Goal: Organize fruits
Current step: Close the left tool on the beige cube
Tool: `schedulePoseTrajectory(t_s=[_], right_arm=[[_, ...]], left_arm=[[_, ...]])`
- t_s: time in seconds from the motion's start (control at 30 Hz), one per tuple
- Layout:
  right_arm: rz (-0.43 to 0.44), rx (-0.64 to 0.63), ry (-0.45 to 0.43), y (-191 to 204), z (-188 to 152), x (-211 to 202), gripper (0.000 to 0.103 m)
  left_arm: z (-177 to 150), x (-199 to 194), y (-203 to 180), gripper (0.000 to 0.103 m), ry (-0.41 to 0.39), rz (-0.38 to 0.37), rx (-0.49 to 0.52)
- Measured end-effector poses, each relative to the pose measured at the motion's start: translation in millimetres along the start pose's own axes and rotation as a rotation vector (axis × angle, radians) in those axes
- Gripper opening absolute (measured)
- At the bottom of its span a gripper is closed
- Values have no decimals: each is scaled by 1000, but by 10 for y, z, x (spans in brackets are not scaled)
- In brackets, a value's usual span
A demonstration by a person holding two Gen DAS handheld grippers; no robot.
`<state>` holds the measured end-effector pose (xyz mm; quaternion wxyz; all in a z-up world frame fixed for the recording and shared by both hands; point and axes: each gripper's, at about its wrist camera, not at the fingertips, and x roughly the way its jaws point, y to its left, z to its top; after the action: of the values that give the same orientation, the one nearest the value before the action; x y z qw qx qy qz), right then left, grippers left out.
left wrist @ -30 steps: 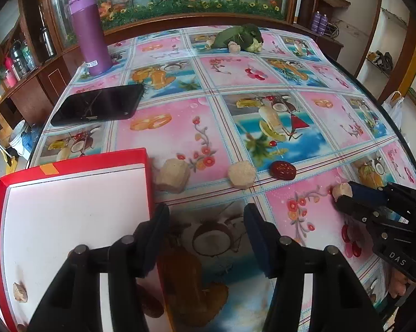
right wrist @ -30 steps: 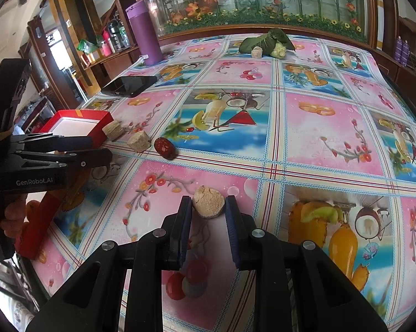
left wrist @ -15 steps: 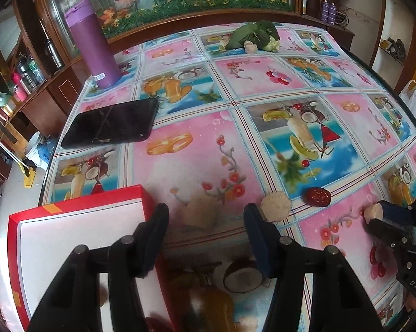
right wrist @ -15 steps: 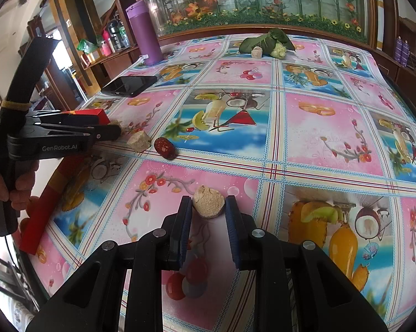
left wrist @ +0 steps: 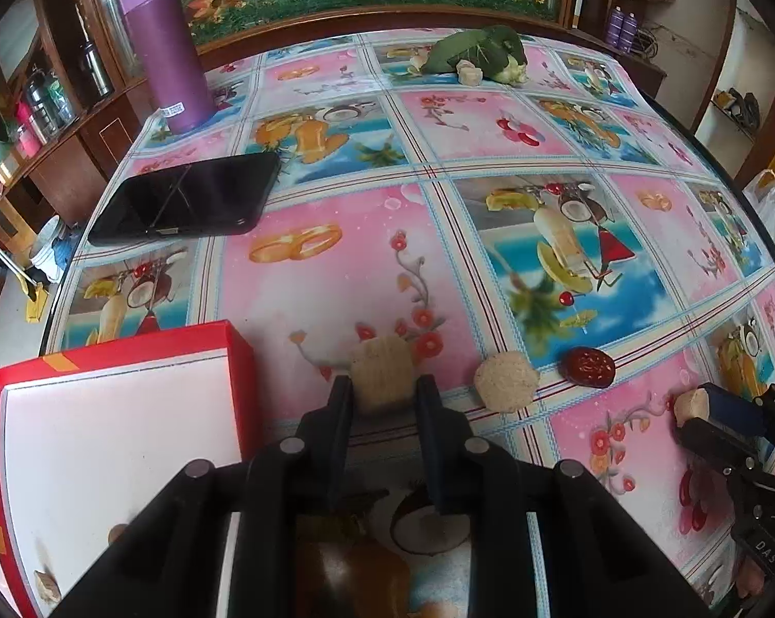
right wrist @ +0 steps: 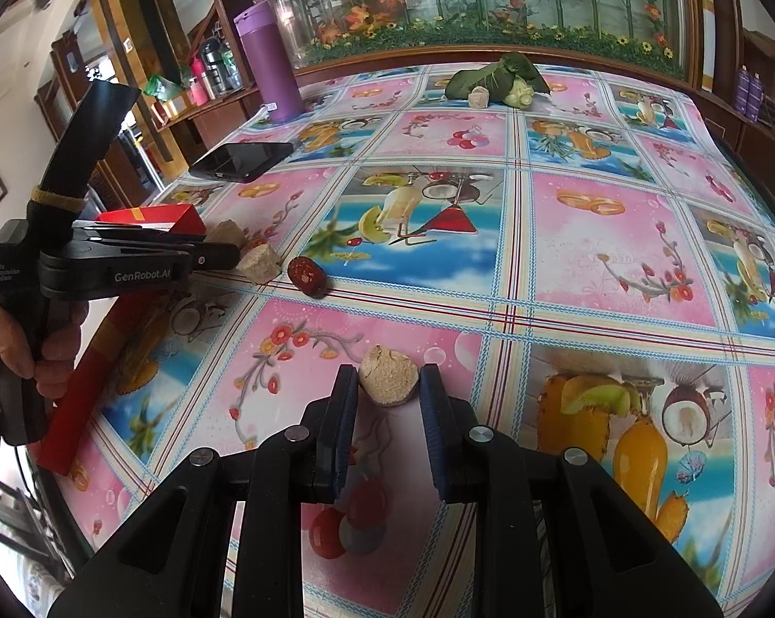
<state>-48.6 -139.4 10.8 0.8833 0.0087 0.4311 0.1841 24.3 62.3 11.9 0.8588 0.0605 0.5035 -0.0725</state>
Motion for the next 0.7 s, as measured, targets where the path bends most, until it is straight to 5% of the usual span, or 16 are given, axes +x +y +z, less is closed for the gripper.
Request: schedulePoseTrajectory(t_s=[0.47, 0.7], right_arm=[[37, 26, -15, 306, 68, -67, 23], [170, -59, -36, 1186, 474, -48, 23]], left_arm=[[-640, -1040, 133, 27, -175, -102, -88], [-1063, -1367, 950, 27, -209, 10, -203]])
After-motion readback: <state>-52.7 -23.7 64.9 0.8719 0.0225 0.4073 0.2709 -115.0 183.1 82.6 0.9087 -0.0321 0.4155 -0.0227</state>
